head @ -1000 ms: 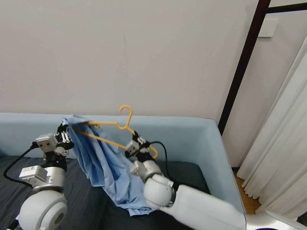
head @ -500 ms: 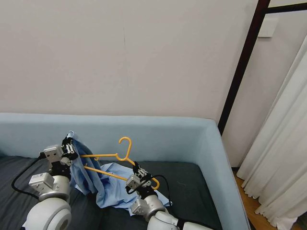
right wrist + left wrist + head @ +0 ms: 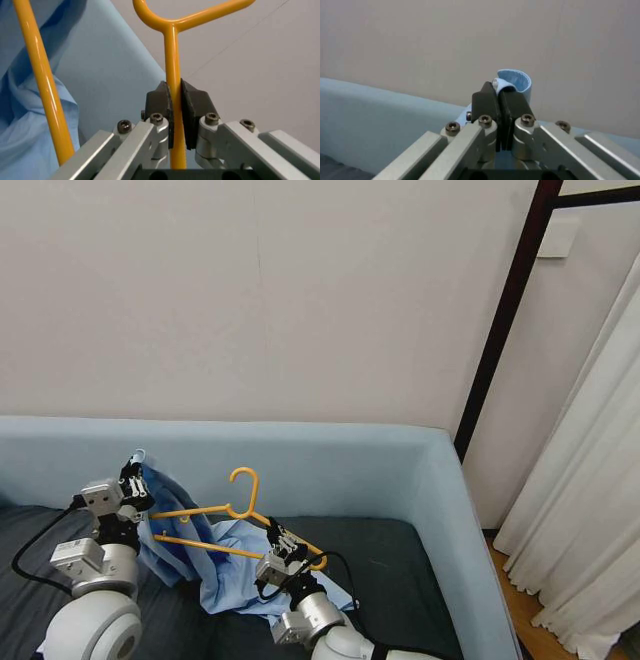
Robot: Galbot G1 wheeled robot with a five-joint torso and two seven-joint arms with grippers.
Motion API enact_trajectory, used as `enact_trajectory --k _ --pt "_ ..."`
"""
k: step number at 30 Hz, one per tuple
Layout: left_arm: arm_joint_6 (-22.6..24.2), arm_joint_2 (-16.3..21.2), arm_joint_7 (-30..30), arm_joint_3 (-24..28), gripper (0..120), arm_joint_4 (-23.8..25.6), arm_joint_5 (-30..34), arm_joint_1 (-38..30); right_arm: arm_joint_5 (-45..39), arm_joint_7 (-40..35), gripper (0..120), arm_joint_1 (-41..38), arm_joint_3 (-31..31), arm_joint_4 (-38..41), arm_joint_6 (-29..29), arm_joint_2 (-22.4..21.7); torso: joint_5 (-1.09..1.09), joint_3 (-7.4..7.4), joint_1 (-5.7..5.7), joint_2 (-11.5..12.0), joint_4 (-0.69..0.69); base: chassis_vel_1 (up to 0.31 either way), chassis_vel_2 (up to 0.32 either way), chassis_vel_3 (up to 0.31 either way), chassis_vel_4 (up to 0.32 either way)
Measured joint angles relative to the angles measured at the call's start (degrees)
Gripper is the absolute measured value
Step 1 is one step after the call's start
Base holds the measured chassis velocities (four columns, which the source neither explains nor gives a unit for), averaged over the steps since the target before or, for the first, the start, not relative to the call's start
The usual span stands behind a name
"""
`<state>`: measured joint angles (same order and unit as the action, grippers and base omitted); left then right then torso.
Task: Pick up the clothes from the sofa and hang them on the clothes hanger.
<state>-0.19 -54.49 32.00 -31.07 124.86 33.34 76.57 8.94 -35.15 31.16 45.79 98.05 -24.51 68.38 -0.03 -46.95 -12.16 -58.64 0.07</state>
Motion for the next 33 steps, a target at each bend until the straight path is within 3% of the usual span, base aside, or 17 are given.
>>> enact_trajectory --k 8,11,21,27,33 --pt "-1.3 -2.3 -2.0 2.0 0 3.3 -3.4 3.0 -6.3 -4.4 5 -2.9 0.8 -5.5 -2.8 7.5 -0.01 0.0 0.0 0.0 -0.01 0.0 0.0 0.0 0.0" --pt "-1.8 -2.4 -2.1 1.6 0 3.8 -4.5 3.7 -8.3 -5.5 5 -3.9 0.8 -5.9 -4.0 8.5 -0.01 0.0 0.0 0.0 -0.02 0.0 0.0 0.0 0.0" --pt "-2.1 -1.2 -0.5 -0.9 0 1.7 -5.5 3.2 -13.9 -8.2 5 -5.5 0.7 -3.9 -8.2 5.3 0.0 0.0 0.0 0.0 0.01 0.0 0.0 0.0 0.0" --pt "-1.2 -2.6 0.2 1.9 0 1.3 -5.6 3.0 -19.6 -11.6 5 -6.0 -0.1 -3.0 -9.8 4.4 0.0 0.0 0.0 0.0 0.0 0.0 0.0 0.0 0.0" --pt "-2.6 -4.3 -2.0 5.7 0 -0.1 -5.6 1.3 -20.6 -12.3 5 -6.1 0.1 -4.1 -9.3 6.8 -0.01 0.0 0.0 0.0 0.0 0.0 0.0 0.0 0.0"
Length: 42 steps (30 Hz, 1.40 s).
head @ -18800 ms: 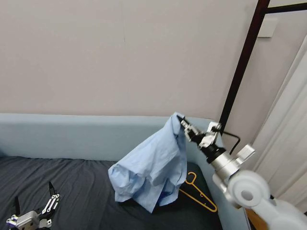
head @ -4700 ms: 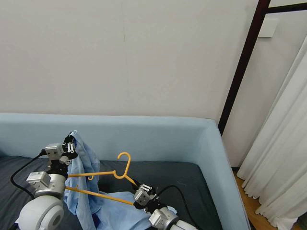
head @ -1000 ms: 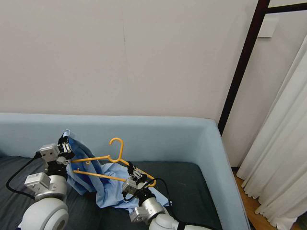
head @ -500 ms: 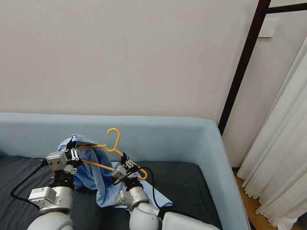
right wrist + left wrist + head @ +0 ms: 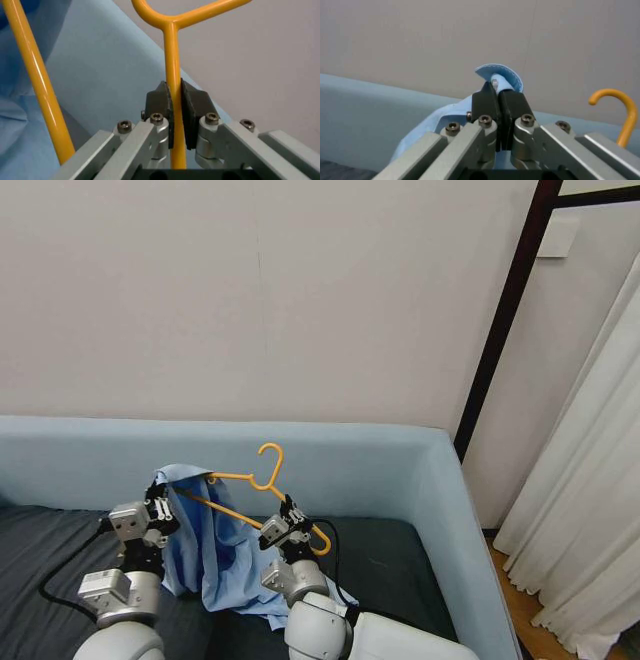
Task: Pick up the clothes from the sofa and hang them on the clothes hanger.
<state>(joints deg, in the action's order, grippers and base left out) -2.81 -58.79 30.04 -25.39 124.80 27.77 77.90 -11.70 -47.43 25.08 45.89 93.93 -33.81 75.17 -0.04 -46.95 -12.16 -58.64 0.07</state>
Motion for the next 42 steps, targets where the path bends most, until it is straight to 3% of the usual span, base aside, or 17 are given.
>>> enact_trajectory --k 8,13,20,26,42 --pt "-0.3 0.0 -1.2 0.7 0 -0.9 0.9 -1.2 5.8 2.4 5 0.6 1.7 -1.9 0.5 1.1 0.0 0.0 0.0 0.0 0.0 0.0 0.0 0.0 0.0" --pt "-0.3 1.4 -1.5 -0.7 0 -0.6 0.8 -1.1 12.9 5.6 5 1.0 1.7 -4.5 3.1 -0.6 0.01 0.0 0.0 0.0 0.0 0.0 0.0 0.0 0.0" --pt "0.4 2.3 -1.6 -0.8 0 0.4 -0.4 0.0 22.2 11.0 5 1.9 -0.5 -7.1 10.0 -3.6 0.01 0.0 0.0 0.0 0.02 0.0 0.0 0.0 0.0" --pt "-1.2 1.5 -4.0 1.2 0 -0.4 -2.9 1.7 30.4 12.9 5 2.2 -2.7 -9.4 18.1 -1.7 0.01 0.0 0.0 0.0 0.0 0.0 0.0 0.0 0.0" --pt "-3.4 1.3 -6.5 2.1 0 -1.0 -5.4 4.7 25.9 9.7 5 1.0 -4.2 -10.7 22.0 1.7 0.0 0.0 0.0 0.0 0.0 0.0 0.0 0.0 0.0"
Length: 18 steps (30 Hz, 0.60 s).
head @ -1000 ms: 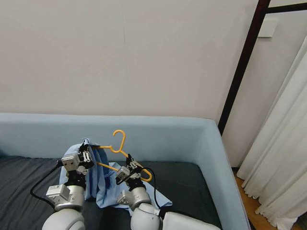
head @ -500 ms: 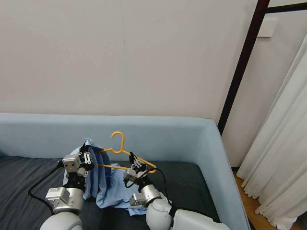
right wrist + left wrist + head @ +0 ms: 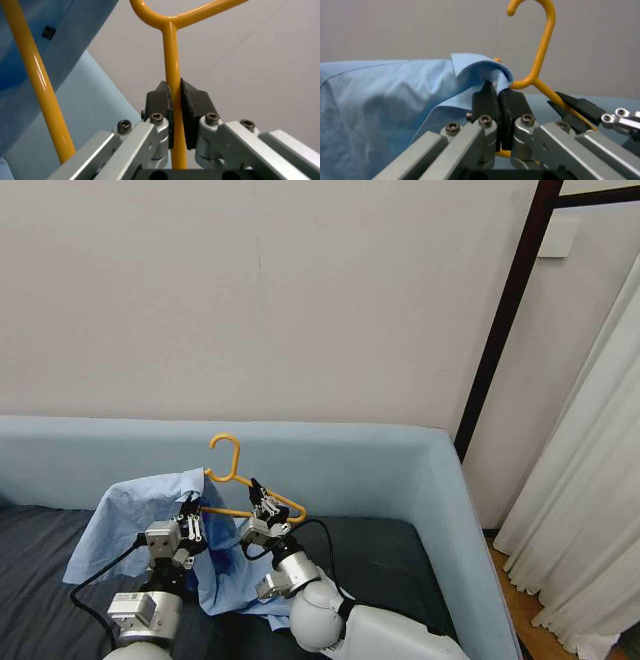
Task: Pick up the clothes from the sofa and hang them on the clothes hanger.
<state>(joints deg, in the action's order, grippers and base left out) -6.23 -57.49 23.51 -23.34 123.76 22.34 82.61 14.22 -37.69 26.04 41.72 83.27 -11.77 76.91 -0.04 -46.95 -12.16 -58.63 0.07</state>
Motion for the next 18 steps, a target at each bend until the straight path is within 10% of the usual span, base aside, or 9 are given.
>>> enact_trajectory --k 18 --pt "-2.9 -0.7 0.0 0.8 0 -1.3 -3.1 2.0 -9.8 -1.9 5 -0.4 -1.3 3.1 -0.5 0.5 0.0 0.0 0.0 0.0 0.0 0.0 0.0 0.0 0.0"
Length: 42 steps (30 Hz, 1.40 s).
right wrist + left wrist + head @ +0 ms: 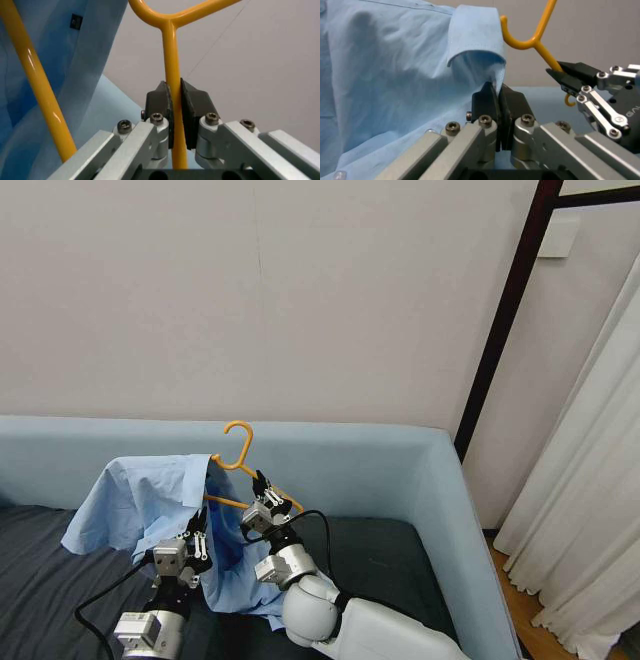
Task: Pick up the clothes from the sofa and hang them on the clothes hanger.
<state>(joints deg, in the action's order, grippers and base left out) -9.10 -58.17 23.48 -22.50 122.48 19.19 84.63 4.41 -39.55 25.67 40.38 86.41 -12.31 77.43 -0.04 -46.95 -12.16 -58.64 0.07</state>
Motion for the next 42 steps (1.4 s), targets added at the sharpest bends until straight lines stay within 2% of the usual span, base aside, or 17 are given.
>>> enact_trajectory --k 2,4,5,8,9,10,14,16,20,21,26,30,35,38,39,41,42 --pt "-0.7 0.1 0.7 0.0 3 -0.3 -0.5 -0.5 0.0 0.0 5 -0.2 -0.2 0.4 0.0 -0.3 0.0 0.0 0.0 0.0 0.01 0.0 0.0 0.0 0.0" --pt "-2.1 0.9 0.9 -0.3 13 -0.1 -0.8 -0.5 0.1 0.1 5 -0.9 -0.8 1.1 0.2 -0.5 0.0 0.0 0.0 0.0 0.01 0.0 0.0 0.0 0.0" --pt "-2.1 0.9 0.9 -0.3 13 -0.1 -0.8 -0.5 0.1 0.1 5 -0.9 -0.8 1.1 0.2 -0.5 0.0 0.0 0.0 0.0 0.01 0.0 0.0 0.0 0.0" --pt "-4.2 2.3 0.9 -0.8 25 0.6 -2.2 -0.1 1.4 0.9 5 -2.1 -2.0 1.7 1.1 -0.8 0.0 0.0 0.0 0.0 0.0 0.0 0.0 0.0 0.0" --pt "-5.1 3.0 0.9 -1.0 31 0.7 -3.0 0.1 2.1 1.3 5 -2.8 -2.6 1.9 1.7 -0.9 0.0 0.0 0.0 0.0 0.0 0.0 0.0 0.0 0.0" --pt "-5.1 3.0 0.9 -1.0 31 0.7 -3.0 0.1 2.1 1.3 5 -2.8 -2.6 1.9 1.7 -0.9 0.0 0.0 0.0 0.0 0.0 0.0 0.0 0.0 0.0" --pt "-9.2 6.5 0.9 -2.9 49 1.6 -4.4 1.0 3.8 2.9 5 -5.6 -4.3 2.2 3.4 -1.8 0.0 0.0 0.0 0.0 0.0 0.0 0.0 0.0 0.0" --pt "-9.8 7.6 0.9 -3.7 53 2.0 -4.2 1.3 3.9 3.1 5 -6.5 -4.6 2.2 3.7 -2.1 -0.01 0.0 0.0 0.0 0.0 0.0 0.0 0.0 0.0" --pt "-10.9 12.6 -0.2 -6.2 71 3.6 0.1 1.2 4.8 4.1 5 -9.1 -6.5 2.1 4.6 -3.9 0.0 0.0 0.0 0.0 -0.01 0.0 0.0 0.0 0.0" --pt "-10.9 12.6 -0.2 -6.2 71 3.6 0.1 1.2 4.8 4.1 5 -9.1 -6.5 2.1 4.6 -3.9 0.0 0.0 0.0 0.0 -0.01 0.0 0.0 0.0 0.0" --pt "-11.1 20.0 -3.4 -9.8 93 5.6 6.9 -2.0 5.3 5.7 5 -11.8 -8.1 -0.1 6.3 -5.5 0.01 0.0 0.0 0.0 0.01 0.0 0.0 0.0 0.0" --pt "-11.0 23.1 -4.6 -10.1 100 5.6 10.1 -5.2 6.5 6.3 5 -12.5 -9.4 -0.8 7.5 -5.6 -0.01 -0.01 0.0 0.0 0.0 0.0 0.0 0.0 0.0" --pt "-9.2 26.6 -5.2 -11.3 100 4.5 15.4 -9.2 9.4 6.6 5 -11.1 -9.9 -0.3 8.5 -5.7 -0.02 0.0 0.0 0.0 0.0 0.0 0.0 0.0 0.0" --pt "-7.1 32.5 -6.3 -12.9 100 3.0 21.8 -10.6 14.5 6.8 5 -6.3 -10.0 -0.3 10.0 -5.2 0.0 0.0 0.0 0.0 0.01 0.0 0.0 0.0 0.0" --pt "-7.1 32.5 -6.3 -12.9 100 3.0 21.8 -10.6 14.5 6.8 5 -6.3 -10.0 -0.3 10.0 -5.2 0.0 0.0 0.0 0.0 0.01 0.0 0.0 0.0 0.0" --pt "-5.9 35.7 -7.3 -13.0 100 1.7 25.2 -10.6 18.1 6.9 5 -2.8 -10.3 -1.1 11.1 -4.5 0.01 0.0 0.0 0.0 0.0 0.0 0.0 0.0 0.0" --pt "-5.9 35.7 -7.3 -13.0 100 1.7 25.2 -10.6 18.1 6.9 5 -2.8 -10.3 -1.1 11.1 -4.5 0.01 0.0 0.0 0.0 0.0 0.0 0.0 0.0 0.0"
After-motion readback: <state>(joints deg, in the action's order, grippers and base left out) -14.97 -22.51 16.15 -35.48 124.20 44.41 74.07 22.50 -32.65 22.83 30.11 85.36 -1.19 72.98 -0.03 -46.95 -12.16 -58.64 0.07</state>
